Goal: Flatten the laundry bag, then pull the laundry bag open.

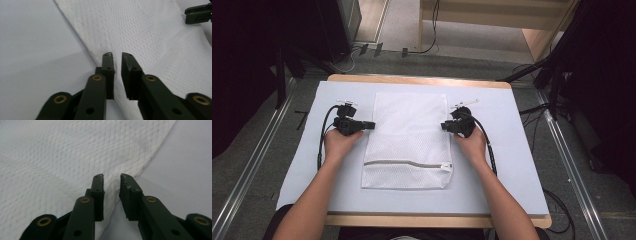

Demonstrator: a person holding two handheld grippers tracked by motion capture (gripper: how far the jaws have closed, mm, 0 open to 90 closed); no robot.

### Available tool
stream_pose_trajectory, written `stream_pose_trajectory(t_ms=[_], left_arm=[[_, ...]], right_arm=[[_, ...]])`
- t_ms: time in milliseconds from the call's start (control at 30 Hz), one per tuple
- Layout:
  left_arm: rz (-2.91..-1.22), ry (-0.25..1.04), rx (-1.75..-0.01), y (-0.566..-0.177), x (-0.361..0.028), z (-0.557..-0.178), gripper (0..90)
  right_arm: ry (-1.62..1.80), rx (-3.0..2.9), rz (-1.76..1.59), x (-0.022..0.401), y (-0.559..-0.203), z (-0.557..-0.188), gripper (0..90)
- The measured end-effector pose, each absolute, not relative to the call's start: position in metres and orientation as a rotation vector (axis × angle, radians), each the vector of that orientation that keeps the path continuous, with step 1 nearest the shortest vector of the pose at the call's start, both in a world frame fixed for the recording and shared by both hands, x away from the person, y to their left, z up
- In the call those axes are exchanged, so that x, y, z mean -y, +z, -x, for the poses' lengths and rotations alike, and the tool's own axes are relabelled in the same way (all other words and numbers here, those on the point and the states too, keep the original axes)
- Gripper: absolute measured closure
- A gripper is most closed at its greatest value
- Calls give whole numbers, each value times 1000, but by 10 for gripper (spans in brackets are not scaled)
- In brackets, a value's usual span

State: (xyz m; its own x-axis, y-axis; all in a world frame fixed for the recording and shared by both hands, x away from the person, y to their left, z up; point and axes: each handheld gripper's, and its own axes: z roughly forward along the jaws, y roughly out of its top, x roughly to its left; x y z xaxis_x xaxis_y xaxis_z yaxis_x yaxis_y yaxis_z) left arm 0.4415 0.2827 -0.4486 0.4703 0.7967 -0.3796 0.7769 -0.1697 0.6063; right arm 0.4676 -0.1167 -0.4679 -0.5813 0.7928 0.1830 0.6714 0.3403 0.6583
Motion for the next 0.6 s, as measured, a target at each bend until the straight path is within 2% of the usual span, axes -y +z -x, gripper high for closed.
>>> stream_pose_trajectory(t_ms=[67, 233, 367, 600], left_arm=[[-1942, 22, -1314, -448, -283, -441, 689], [-1951, 22, -1297, -445, -280, -439, 571], [-1965, 20, -1279, -441, -278, -437, 497], [-1965, -8, -1243, -431, -276, -429, 418]], right_arm=[[1067, -2435, -1340, 117, -467, -466, 699], [1083, -2421, -1359, 122, -466, -461, 668], [1106, -2411, -1366, 127, -461, -457, 643], [1157, -2409, -1351, 134, -450, -445, 590]])
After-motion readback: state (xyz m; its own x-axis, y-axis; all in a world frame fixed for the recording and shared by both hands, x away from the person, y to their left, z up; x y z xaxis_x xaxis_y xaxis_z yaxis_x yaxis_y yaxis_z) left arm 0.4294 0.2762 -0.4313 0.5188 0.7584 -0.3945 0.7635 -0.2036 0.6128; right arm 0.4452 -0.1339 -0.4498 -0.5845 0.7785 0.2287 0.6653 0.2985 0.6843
